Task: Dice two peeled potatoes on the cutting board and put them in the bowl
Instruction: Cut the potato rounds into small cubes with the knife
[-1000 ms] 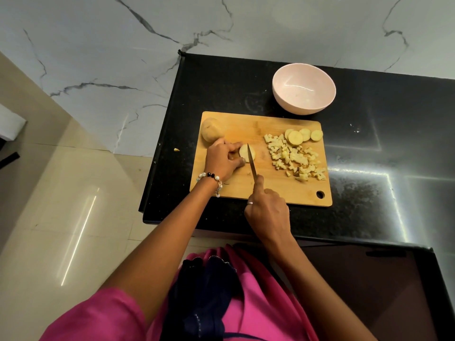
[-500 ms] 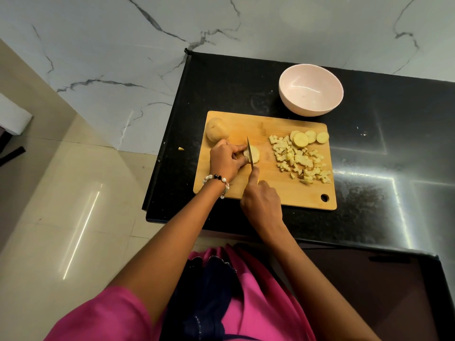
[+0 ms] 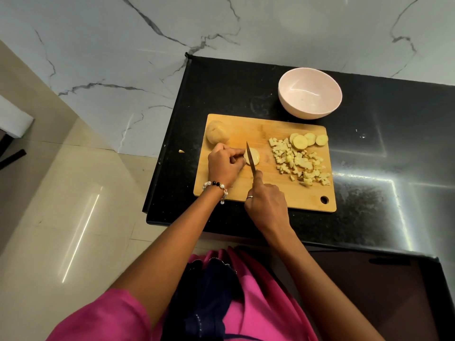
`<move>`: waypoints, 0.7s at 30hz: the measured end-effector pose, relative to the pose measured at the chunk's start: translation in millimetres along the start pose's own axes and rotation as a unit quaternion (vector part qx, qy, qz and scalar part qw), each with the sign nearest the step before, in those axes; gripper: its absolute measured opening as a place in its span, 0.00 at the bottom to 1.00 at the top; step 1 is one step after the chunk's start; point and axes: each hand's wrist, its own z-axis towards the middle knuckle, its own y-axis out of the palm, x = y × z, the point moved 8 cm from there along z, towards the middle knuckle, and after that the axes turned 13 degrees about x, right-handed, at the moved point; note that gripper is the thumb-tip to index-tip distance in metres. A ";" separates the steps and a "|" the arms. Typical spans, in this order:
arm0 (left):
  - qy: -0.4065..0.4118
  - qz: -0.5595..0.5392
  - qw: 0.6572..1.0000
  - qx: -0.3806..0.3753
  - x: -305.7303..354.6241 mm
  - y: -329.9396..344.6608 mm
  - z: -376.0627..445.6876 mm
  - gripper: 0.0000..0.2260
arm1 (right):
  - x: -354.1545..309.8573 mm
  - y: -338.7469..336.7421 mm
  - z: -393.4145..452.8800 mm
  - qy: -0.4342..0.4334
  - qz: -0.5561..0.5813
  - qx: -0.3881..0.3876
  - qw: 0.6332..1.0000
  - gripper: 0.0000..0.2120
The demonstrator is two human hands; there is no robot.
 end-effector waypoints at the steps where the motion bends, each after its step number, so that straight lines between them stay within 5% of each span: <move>1: -0.004 -0.002 1.000 0.007 -0.3 -0.3 0.0 0.11 | 0.1 0.7 2.7 -0.001 -0.002 -0.003 1.000 0.28; 15: -0.032 -0.010 0.999 0.022 -3.8 1.7 1.4 0.10 | -8.4 13.0 -13.3 -0.018 -0.041 -0.018 0.999 0.30; 21: -0.041 -0.005 0.999 0.019 -3.3 1.3 0.9 0.11 | 6.2 0.9 -23.6 0.023 0.029 -0.039 0.999 0.28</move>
